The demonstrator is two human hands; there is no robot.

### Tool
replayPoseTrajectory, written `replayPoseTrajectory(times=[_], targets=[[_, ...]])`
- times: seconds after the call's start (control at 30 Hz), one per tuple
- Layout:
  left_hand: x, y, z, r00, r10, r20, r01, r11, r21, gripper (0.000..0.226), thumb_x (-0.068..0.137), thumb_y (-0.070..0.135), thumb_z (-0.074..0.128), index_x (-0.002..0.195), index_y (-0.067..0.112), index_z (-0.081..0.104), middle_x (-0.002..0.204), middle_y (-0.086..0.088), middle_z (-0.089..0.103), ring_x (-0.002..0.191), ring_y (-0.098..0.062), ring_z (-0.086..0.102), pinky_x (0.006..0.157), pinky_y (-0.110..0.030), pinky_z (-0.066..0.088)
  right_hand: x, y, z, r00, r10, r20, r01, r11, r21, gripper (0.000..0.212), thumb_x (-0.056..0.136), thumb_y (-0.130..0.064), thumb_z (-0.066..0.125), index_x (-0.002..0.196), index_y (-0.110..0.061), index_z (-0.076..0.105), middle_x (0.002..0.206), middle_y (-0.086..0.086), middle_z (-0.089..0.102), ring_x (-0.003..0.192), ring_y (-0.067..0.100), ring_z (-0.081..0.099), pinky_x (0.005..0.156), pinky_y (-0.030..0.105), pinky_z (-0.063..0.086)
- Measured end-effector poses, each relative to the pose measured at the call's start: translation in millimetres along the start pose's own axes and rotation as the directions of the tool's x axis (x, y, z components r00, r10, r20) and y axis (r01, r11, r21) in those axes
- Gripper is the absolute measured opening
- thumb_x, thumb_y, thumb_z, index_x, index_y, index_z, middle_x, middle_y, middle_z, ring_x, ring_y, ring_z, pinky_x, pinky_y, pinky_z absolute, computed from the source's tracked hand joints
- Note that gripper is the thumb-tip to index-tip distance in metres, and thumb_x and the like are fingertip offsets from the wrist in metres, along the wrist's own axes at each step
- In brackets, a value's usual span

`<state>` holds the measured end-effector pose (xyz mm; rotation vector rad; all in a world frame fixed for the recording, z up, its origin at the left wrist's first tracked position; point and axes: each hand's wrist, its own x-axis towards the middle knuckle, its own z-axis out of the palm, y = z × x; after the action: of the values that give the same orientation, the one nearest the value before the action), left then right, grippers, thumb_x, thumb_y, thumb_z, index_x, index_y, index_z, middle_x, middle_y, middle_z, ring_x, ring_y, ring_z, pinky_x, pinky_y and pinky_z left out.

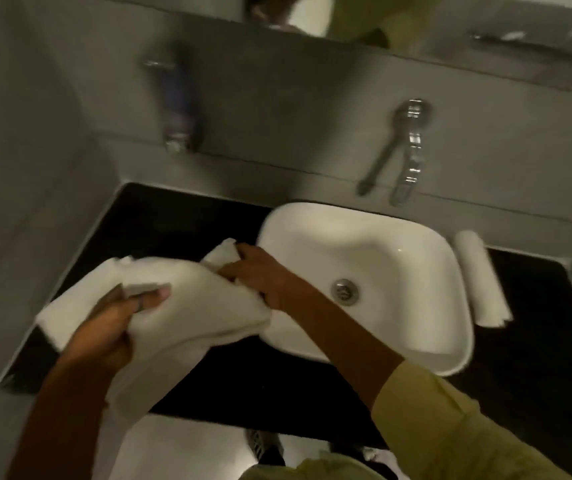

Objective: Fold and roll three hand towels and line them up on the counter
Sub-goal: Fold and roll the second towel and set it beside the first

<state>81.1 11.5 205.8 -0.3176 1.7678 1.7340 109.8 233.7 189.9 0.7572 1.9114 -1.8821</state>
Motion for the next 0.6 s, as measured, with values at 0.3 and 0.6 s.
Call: replayPoseTrajectory(times=[0.3,0.6], targets=[[-59.4,-9.0,278.0,0.768,-0.018,0.641,-0.108,0.982,0.156,0.067,0.057,-0.001,0.079,0.120,0.017,0.064,0.106,-0.007,0.075,0.094,-0.026,0.072,0.069,-0.033,0.060,-223.3,117.1,-192.6,0.707,-0.013,-0.707,0.369,0.860,0.353,0.064,0.073,-0.019,0.082,0.132,-0.021,0.056,0.129,-0.002,0.065,0.119,0.018,0.061,0.103,0.043,0.048],[-89.5,-113.7,546.0,0.387,-0.269,0.882,-0.294,0.871,0.394,0.081,0.067,0.011,0.083,0.137,0.033,0.049,0.131,0.007,0.062,0.121,-0.014,0.057,0.103,-0.039,0.048,-349.6,251.9,-330.8,0.269,0.179,-0.946,0.522,0.799,0.300,0.035,0.086,-0.010,0.071,0.110,-0.029,0.055,0.109,0.000,0.068,0.094,0.022,0.069,0.074,0.043,0.060]])
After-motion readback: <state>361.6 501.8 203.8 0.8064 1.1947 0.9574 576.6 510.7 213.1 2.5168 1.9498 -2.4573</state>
